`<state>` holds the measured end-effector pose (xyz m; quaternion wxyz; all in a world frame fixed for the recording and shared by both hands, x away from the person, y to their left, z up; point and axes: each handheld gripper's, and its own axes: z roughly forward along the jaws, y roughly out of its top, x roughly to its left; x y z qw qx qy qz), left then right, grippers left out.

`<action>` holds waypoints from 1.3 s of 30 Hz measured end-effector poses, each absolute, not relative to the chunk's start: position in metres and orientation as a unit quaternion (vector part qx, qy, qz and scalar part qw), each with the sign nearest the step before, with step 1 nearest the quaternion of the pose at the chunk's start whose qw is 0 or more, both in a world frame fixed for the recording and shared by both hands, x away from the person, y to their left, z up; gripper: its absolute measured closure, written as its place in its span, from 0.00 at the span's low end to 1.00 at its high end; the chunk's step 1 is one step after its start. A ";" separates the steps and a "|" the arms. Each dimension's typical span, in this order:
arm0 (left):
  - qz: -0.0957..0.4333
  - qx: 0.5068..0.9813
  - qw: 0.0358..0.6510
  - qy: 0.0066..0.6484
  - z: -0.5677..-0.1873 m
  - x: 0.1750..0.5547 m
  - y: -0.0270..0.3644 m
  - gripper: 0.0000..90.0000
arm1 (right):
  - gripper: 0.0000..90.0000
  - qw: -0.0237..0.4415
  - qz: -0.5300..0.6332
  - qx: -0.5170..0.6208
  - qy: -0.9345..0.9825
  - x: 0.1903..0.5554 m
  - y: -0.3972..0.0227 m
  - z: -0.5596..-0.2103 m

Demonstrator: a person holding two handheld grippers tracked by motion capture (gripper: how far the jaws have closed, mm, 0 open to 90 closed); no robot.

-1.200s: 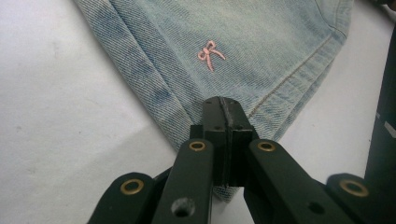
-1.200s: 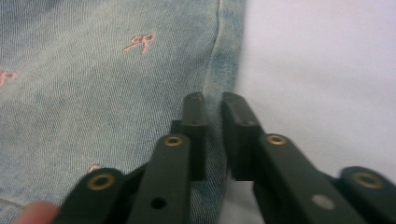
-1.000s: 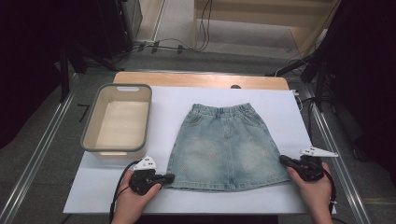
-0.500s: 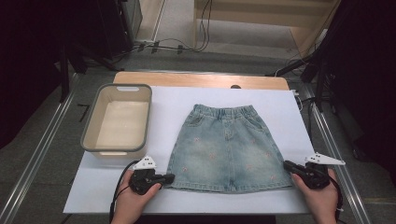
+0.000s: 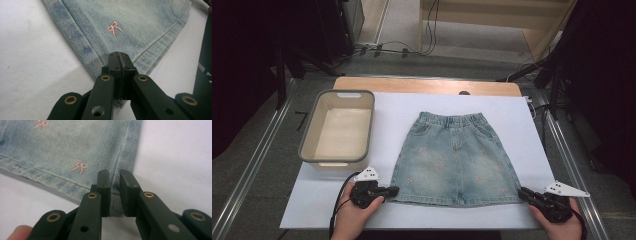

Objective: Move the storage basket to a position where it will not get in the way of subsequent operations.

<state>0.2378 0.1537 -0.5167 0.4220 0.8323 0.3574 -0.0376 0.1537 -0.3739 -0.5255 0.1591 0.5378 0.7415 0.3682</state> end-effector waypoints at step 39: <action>-0.007 0.802 0.508 0.314 -0.442 0.266 0.144 0.00 | 0.02 0.185 0.464 0.492 0.713 0.151 -0.362 -0.510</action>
